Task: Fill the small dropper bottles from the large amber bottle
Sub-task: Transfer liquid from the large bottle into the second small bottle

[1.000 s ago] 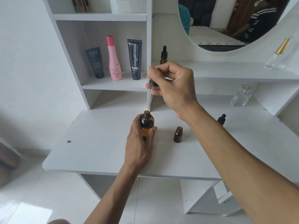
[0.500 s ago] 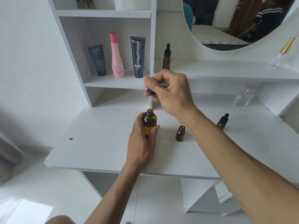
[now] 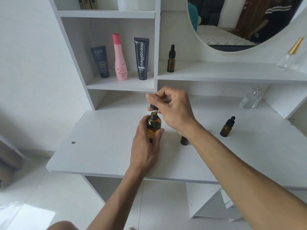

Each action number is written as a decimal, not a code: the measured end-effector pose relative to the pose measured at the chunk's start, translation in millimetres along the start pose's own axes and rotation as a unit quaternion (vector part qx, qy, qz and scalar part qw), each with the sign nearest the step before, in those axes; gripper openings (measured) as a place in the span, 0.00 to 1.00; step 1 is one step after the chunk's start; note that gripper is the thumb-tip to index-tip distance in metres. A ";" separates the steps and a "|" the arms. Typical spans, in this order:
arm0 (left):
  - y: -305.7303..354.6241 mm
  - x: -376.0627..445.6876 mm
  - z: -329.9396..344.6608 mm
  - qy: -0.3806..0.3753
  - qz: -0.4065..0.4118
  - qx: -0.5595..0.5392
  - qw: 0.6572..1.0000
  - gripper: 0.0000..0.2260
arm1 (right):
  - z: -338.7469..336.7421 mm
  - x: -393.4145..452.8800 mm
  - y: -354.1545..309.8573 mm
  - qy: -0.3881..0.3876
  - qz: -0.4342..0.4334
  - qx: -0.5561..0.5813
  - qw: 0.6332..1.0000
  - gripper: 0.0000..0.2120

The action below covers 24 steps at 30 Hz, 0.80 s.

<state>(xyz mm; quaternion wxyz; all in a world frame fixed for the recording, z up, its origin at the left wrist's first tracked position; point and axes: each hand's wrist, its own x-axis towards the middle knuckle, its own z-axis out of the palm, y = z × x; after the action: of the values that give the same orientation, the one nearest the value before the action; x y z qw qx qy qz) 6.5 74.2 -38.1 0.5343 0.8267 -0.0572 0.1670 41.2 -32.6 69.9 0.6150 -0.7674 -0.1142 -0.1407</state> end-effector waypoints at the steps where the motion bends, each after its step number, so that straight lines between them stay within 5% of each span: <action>1: -0.1 -0.1 0.0 0.000 0.002 0.000 1.000 0.19 | -0.2 -0.2 0.2 0.000 0.000 -0.001 1.000 0.11; 24: -3.1 1.0 1.2 -0.001 -0.001 0.004 1.000 0.18 | -12.4 5.4 -30.5 0.037 -0.016 0.070 0.997 0.06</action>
<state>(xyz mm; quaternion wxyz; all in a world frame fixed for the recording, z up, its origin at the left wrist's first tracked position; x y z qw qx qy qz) 8.6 74.6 -40.9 0.5315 0.8287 -0.0559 0.1661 34.7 -38.0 102.1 0.6685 -0.7151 -0.1132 -0.1702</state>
